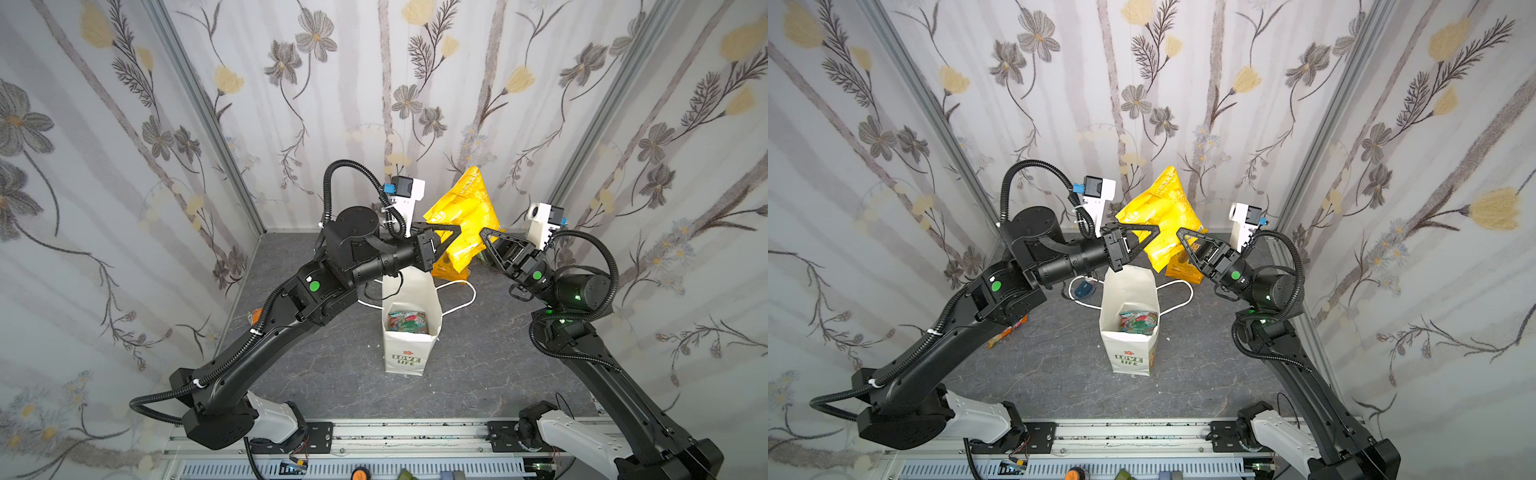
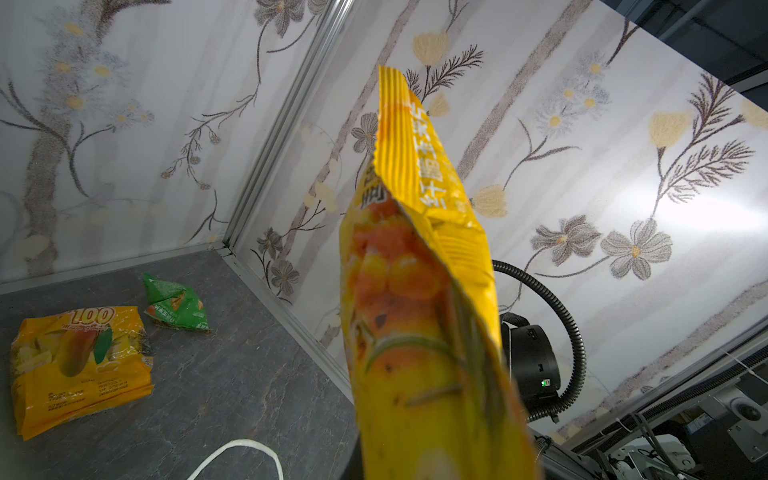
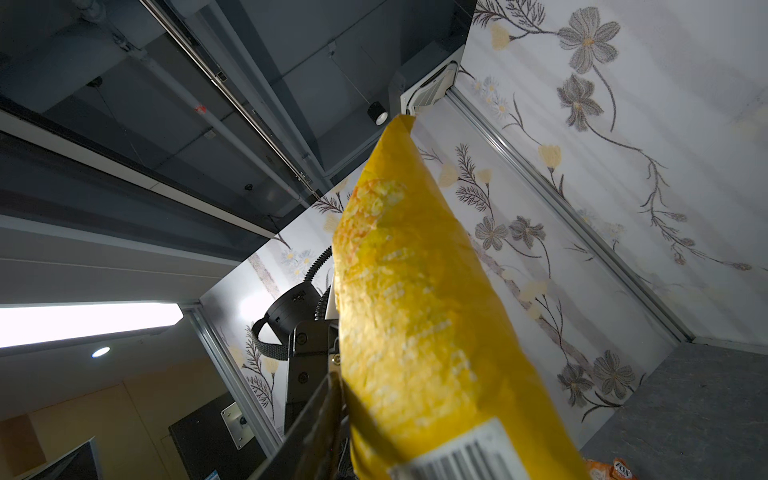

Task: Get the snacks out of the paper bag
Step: 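Grasp the yellow chip bag with the right gripper while left gripper opens, then drop the yellow chip bag on the table with right gripper while left gripper lowers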

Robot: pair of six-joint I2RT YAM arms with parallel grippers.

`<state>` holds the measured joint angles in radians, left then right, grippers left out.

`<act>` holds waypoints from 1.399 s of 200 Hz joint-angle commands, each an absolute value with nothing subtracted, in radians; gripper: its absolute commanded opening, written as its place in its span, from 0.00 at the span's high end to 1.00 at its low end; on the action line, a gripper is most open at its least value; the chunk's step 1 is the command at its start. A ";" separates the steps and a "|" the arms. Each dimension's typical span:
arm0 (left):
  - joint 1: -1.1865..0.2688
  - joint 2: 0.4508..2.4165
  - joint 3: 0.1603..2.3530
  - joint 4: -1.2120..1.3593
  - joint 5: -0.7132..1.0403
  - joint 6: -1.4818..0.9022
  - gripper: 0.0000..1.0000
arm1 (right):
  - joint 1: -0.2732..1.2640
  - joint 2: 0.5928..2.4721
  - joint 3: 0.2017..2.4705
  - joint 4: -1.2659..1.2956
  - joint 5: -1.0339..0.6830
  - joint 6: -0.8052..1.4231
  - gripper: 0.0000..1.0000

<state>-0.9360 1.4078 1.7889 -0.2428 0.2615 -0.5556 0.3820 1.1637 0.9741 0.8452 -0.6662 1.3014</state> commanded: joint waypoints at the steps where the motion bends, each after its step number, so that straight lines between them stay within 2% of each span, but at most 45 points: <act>1: -0.935 1.412 1.790 -0.289 0.243 -0.538 0.89 | 0.388 1.166 0.988 0.869 -0.637 1.304 0.73; 23: -0.936 1.406 1.786 -0.293 0.236 -0.528 0.81 | 0.388 1.162 0.995 0.816 -0.626 1.271 0.86; 44: -0.936 1.399 1.785 -0.304 0.223 -0.512 0.73 | 0.388 1.154 1.019 0.753 -0.614 1.226 0.93; 65: -0.936 1.379 1.768 -0.309 0.206 -0.492 0.57 | 0.386 1.150 1.046 0.701 -0.599 1.186 0.98; 98: -0.940 1.330 1.714 -0.312 0.201 -0.422 0.29 | 0.355 1.166 1.106 0.618 -0.574 1.146 1.00; 120: -0.976 1.303 1.695 -0.374 0.186 -0.312 0.18 | 0.300 1.185 1.134 0.608 -0.584 1.150 1.00; 145: -1.048 1.282 1.694 -0.489 0.048 -0.179 0.13 | 0.205 1.202 1.142 0.582 -0.597 1.163 1.00; 191: -1.139 1.281 1.687 -0.624 -0.140 -0.077 0.10 | 0.052 1.238 1.065 0.533 -0.606 1.124 1.00; 226: -1.204 1.281 1.648 -0.674 -0.199 -0.022 0.00 | -0.027 1.272 0.966 0.528 -0.611 1.097 1.00; 280: -1.227 1.264 1.574 -0.683 -0.252 -0.039 0.00 | -0.067 1.342 0.814 0.493 -0.597 1.009 1.00</act>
